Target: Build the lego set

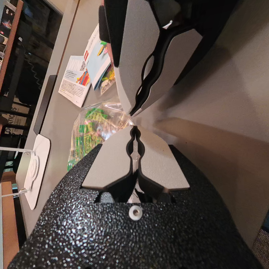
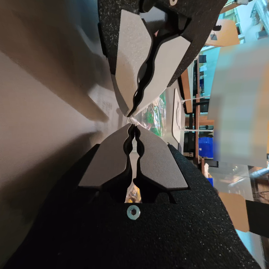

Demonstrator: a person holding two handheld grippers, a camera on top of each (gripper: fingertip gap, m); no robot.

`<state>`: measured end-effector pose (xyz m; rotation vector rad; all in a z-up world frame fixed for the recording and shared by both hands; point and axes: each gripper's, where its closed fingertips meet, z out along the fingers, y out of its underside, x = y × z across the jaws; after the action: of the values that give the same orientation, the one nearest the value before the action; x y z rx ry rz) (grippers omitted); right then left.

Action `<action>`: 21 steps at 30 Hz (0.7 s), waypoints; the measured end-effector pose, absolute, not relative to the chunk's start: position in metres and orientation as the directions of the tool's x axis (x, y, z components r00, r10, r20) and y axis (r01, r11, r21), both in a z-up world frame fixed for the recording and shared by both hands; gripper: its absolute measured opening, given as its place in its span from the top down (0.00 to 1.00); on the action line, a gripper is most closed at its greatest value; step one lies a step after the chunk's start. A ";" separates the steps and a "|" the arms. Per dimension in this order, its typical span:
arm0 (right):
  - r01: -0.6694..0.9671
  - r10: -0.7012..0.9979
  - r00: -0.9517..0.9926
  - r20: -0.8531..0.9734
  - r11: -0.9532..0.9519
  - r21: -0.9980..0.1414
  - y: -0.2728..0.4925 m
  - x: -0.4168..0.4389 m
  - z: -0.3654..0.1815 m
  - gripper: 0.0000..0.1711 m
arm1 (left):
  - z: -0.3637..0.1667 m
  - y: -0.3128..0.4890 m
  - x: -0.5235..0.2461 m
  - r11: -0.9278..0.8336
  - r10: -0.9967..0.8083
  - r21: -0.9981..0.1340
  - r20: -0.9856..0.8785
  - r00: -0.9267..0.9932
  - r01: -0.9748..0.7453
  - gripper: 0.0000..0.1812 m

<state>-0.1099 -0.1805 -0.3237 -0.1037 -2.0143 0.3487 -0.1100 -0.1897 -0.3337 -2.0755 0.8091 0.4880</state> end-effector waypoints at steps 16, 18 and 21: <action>-0.083 0.264 -0.465 0.845 0.937 -0.338 -0.197 -0.121 -0.323 1.00 | -0.329 -0.193 -0.122 -0.443 -0.274 -0.504 -0.712 0.647 -0.742 1.00; -0.084 0.274 -0.486 0.830 0.930 -0.357 -0.198 -0.120 -0.326 1.00 | -0.332 -0.194 -0.122 -0.434 -0.296 -0.487 -0.717 0.631 -0.758 1.00; -0.086 0.276 -0.502 0.819 0.927 -0.365 -0.199 -0.120 -0.330 1.00 | -0.335 -0.195 -0.121 -0.426 -0.313 -0.525 -0.679 0.664 -0.737 1.00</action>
<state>-0.1196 -0.1985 -0.3295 -0.1361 -2.0528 0.4421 -0.1209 -0.1948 -0.3347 -2.0169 0.8135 0.6230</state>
